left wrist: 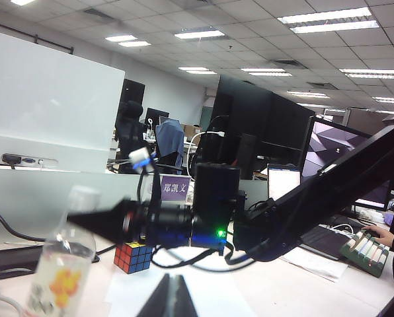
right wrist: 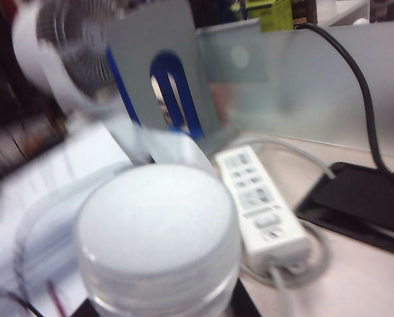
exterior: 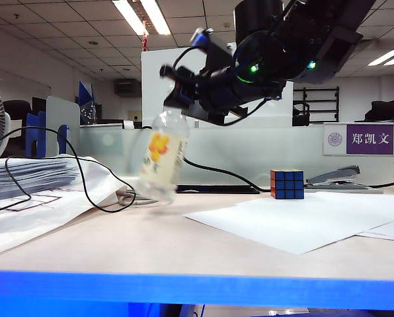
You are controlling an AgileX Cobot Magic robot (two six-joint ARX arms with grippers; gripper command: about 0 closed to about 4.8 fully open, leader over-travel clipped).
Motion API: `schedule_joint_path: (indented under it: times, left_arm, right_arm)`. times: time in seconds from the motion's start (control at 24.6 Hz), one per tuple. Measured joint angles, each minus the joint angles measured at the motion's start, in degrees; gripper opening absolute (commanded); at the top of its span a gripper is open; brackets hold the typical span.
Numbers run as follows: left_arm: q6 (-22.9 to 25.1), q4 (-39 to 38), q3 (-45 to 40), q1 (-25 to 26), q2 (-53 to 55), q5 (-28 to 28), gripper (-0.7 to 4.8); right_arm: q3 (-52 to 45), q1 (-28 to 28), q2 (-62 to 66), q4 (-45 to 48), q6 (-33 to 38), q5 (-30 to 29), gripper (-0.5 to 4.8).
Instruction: Flip the plastic bottle upside down.
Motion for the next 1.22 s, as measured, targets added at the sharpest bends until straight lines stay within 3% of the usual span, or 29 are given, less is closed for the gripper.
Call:
schedule_joint_path:
  times: [0.12, 0.24, 0.41, 0.49, 0.61, 0.73, 0.81, 0.98, 1.06, 1.22]
  left_arm:
    - [0.04, -0.02, 0.00, 0.00, 0.00, 0.00, 0.04]
    - [0.04, 0.92, 0.00, 0.00, 0.00, 0.04, 0.04]
    - [0.28, 8.26, 0.02, 0.07, 0.00, -0.17, 0.04]
    - [3.08, 14.73, 0.79, 0.09, 0.00, -3.43, 0.04]
    - [8.02, 16.50, 2.91, 0.09, 0.02, -6.08, 0.06]
    - [9.16, 15.93, 4.07, 0.09, 0.02, -6.12, 0.79]
    - [9.35, 17.18, 4.76, 0.09, 0.02, -6.08, 0.98]
    - [10.64, 18.97, 5.29, 0.09, 0.02, -6.05, 3.18]
    - [11.10, 20.17, 5.35, 0.09, 0.02, -5.27, 3.27]
    - [11.06, 22.69, 5.38, 0.09, 0.02, -2.43, 4.28]
  right_arm:
    - [1.27, -0.04, 0.04, 3.72, 14.64, -1.03, -0.06]
    - [2.62, -0.04, 0.04, 6.43, 31.78, -6.25, -0.06]
    - [2.64, -0.04, 0.07, 15.76, 52.48, -13.22, -0.06]
    - [2.64, 0.00, 0.07, 22.25, 63.47, -16.44, -0.06]
    - [2.71, 0.66, 0.04, 31.61, 76.61, -18.53, -0.06]
    - [2.84, 2.43, -0.55, 36.96, 89.37, -21.40, -0.06]
    - [2.84, 5.16, -1.46, 37.31, 93.09, -23.28, -0.06]
    - [2.86, 12.90, -2.43, 37.40, 95.01, -23.28, -0.06]
    - [2.91, 15.61, -2.40, 37.31, 96.28, -21.75, -0.06]
    - [5.25, 17.03, -2.43, 37.40, 98.07, -20.68, -0.06]
